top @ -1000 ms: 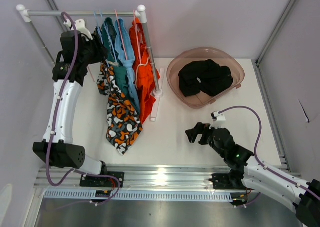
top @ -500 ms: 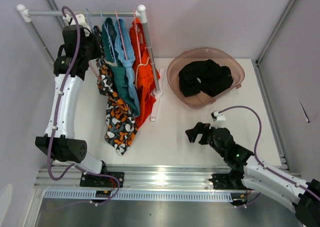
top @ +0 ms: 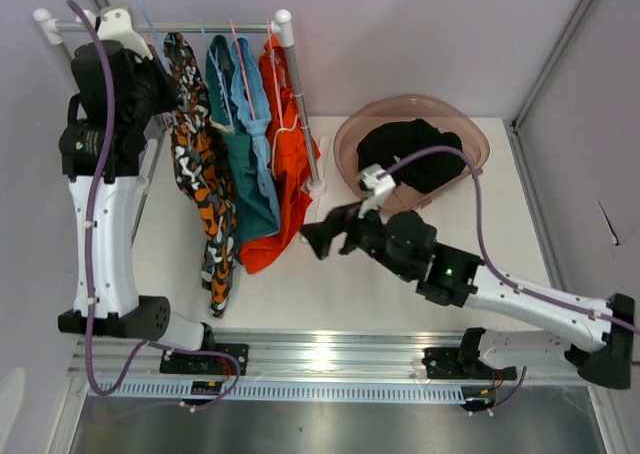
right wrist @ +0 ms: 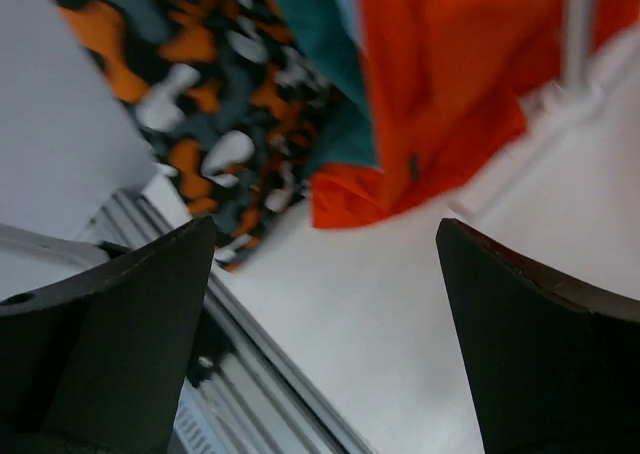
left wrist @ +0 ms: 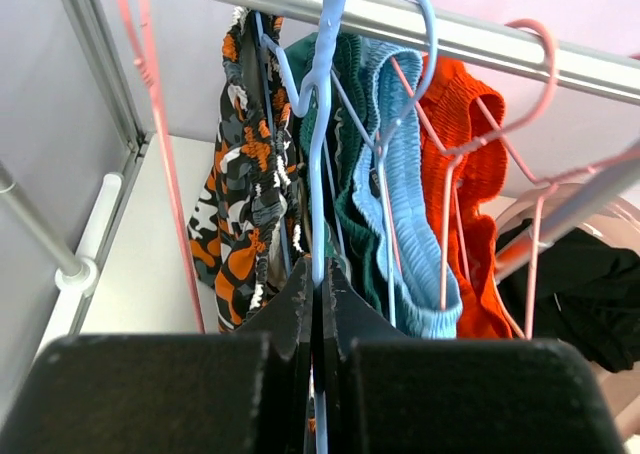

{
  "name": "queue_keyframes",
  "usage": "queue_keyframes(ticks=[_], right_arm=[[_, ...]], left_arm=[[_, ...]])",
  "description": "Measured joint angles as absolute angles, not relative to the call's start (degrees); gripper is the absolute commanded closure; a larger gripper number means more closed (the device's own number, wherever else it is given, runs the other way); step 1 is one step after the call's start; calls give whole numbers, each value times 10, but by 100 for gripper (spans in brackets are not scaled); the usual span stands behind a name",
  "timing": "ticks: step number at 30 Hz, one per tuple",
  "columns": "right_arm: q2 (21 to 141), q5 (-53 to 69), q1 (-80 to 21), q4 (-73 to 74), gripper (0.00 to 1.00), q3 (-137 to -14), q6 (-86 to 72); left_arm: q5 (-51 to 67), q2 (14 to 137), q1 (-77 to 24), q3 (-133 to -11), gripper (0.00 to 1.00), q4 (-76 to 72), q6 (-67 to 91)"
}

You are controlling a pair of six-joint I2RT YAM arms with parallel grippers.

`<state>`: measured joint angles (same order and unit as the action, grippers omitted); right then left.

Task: Remove the shorts from the hanger

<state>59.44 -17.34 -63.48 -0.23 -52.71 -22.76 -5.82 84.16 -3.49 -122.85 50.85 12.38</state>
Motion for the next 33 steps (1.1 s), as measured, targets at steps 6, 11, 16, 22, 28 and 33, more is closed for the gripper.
queue_keyframes(ticks=[6, 11, 16, 22, 28, 33], right_arm=[[775, -189, -740, -22, 1, -792, -151], [911, -189, -785, -29, 1, -931, -113], [987, -191, -819, -13, 1, -978, -102], [985, -199, -851, -18, 1, -937, -112], [978, -213, -854, -19, 1, -882, -123], [978, -228, -854, -22, 1, -874, -121]], left_arm=[[-73, 773, -33, -1169, 100, 514, 114], [-82, 734, -19, -1113, 100, 506, 109], [-84, 755, 18, -1108, 100, 492, 110], [-86, 869, 75, -1199, 100, 506, 123], [-102, 915, 131, -1242, 100, 538, 150], [-61, 893, 145, -1229, 100, 537, 160]])
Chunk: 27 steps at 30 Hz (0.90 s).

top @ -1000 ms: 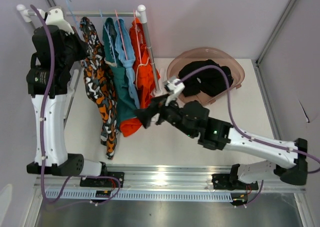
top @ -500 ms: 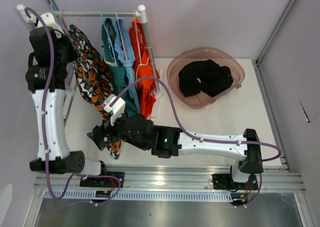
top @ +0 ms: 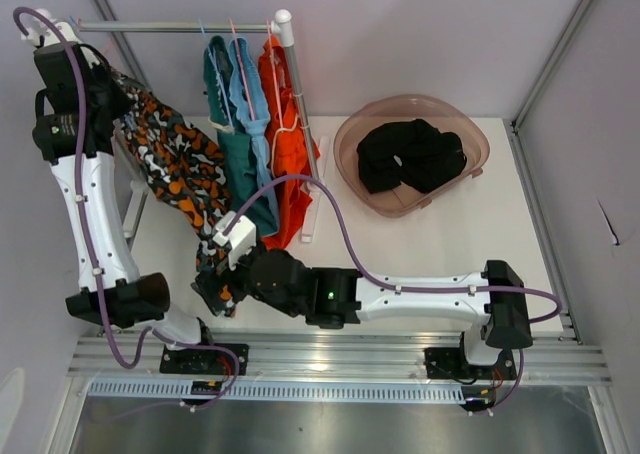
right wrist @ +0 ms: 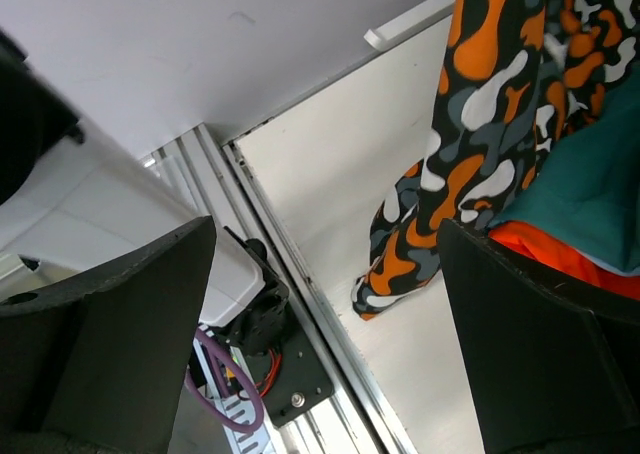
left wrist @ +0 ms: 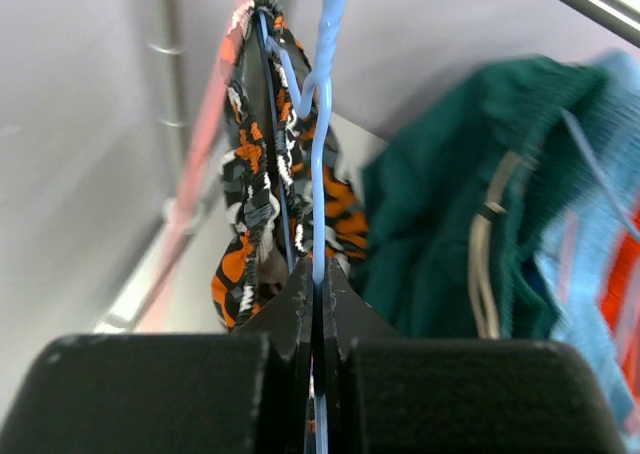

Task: Remove the shorts from the hanger

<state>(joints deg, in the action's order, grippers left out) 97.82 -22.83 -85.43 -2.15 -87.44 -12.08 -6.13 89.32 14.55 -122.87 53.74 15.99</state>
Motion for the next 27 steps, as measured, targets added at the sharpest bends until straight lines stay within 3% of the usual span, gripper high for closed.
queue_keyframes(ticks=[15, 24, 26, 27], right_arm=[[990, -261, -810, -65, 1, -972, -63], [1122, -240, -768, -85, 1, -1060, -83], [1156, -236, -768, -81, 5, -1082, -86], [1172, -235, -768, -80, 29, -1092, -88]], left_arm=[[117, 732, 131, -1082, 100, 481, 172], [164, 706, 131, -1061, 100, 461, 205], [173, 706, 131, -1060, 100, 455, 211], [175, 705, 131, -1059, 100, 453, 212]])
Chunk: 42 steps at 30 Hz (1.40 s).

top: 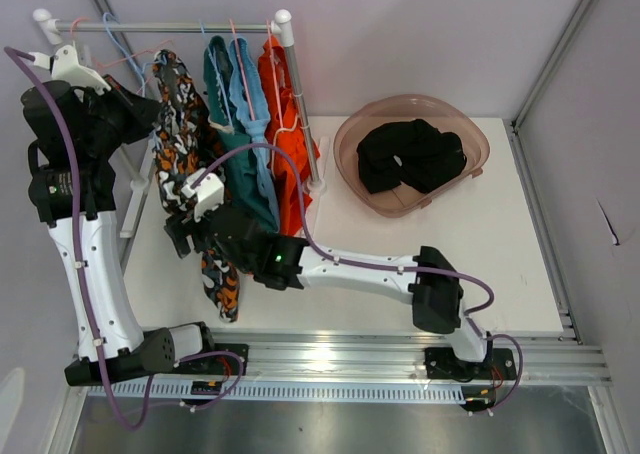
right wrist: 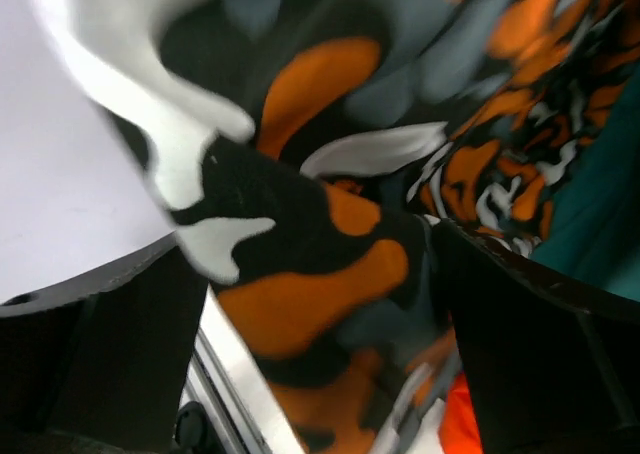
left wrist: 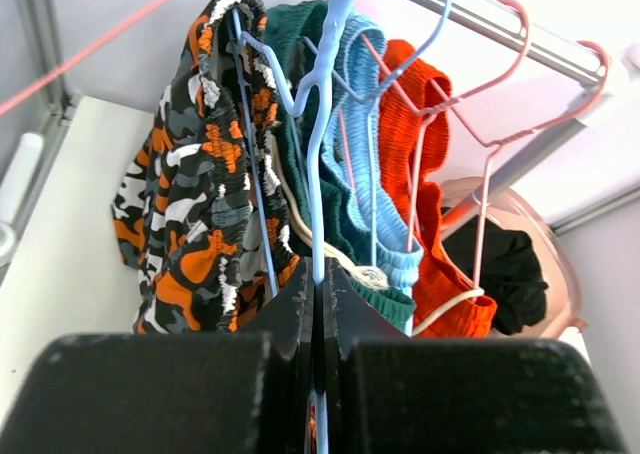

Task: Remove the shorts from the hanger

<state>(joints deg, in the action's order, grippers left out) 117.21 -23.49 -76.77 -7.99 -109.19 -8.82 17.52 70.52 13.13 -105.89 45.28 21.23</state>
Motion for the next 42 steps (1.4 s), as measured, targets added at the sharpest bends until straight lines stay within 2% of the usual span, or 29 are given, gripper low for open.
queue_keyframes(ticks=[2, 3, 6, 15, 26, 29, 33, 38, 42], right_arm=[[1197, -231, -767, -77, 69, -1104, -88], [1203, -230, -768, -74, 100, -1104, -89], [1201, -231, -768, -88, 100, -1082, -105], [1094, -275, -818, -191, 100, -838, -181], [1120, -302, -869, -156, 100, -808, -230], [1141, -300, -856, -138, 100, -839, -224], [1182, -279, -813, -98, 100, -947, -204], [1254, -245, -735, -24, 100, -1173, -174], [1299, -228, -679, 43, 100, -1338, -166]], left_arm=[[182, 704, 131, -1057, 100, 451, 215], [184, 704, 131, -1056, 100, 451, 216], [183, 703, 131, -1056, 100, 452, 216], [165, 716, 128, -1091, 100, 517, 209], [144, 731, 125, -1121, 100, 509, 206], [157, 709, 125, -1089, 100, 494, 206], [171, 635, 125, -999, 100, 466, 209], [173, 528, 125, -905, 100, 453, 212], [173, 489, 124, -890, 100, 450, 212]])
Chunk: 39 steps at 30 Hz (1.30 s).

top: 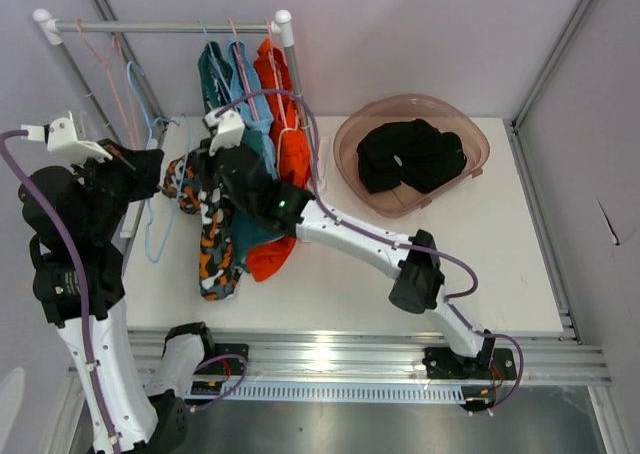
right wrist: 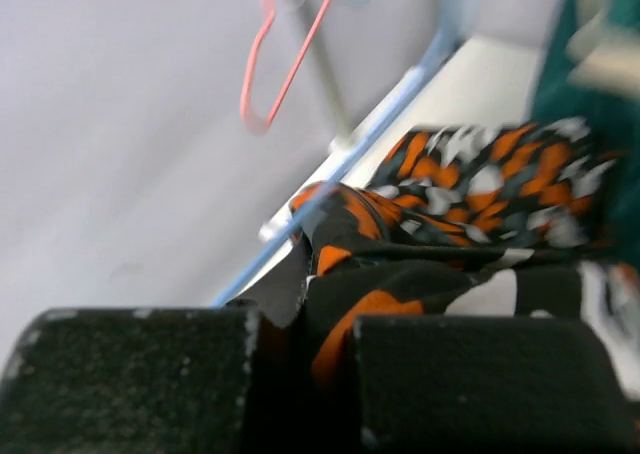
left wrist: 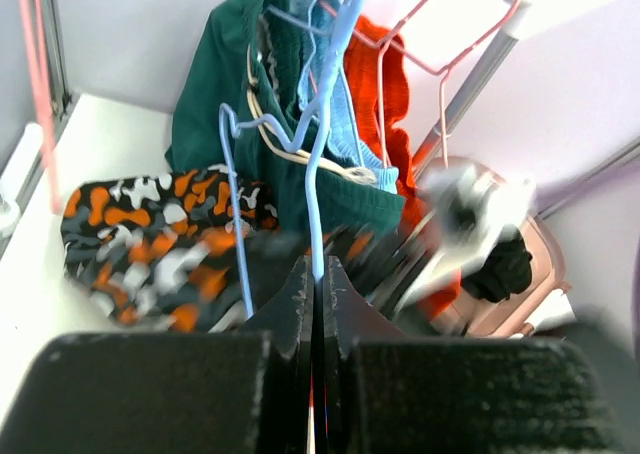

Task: Remove the shorts from the hanger

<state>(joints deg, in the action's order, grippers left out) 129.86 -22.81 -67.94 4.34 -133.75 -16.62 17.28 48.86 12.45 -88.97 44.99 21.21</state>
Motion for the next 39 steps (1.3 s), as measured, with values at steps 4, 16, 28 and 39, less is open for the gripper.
queue_keyframes(ticks=[4, 16, 28, 39], right_arm=[[1239, -219, -654, 42, 100, -1252, -176], [897, -269, -811, 24, 100, -720, -211], [688, -386, -649, 40, 100, -886, -65], [907, -262, -378, 81, 100, -1240, -9]], left_arm=[[166, 503, 123, -895, 100, 453, 209], [115, 567, 121, -945, 100, 474, 184], [112, 541, 121, -931, 100, 473, 174], [127, 530, 121, -889, 100, 465, 164]])
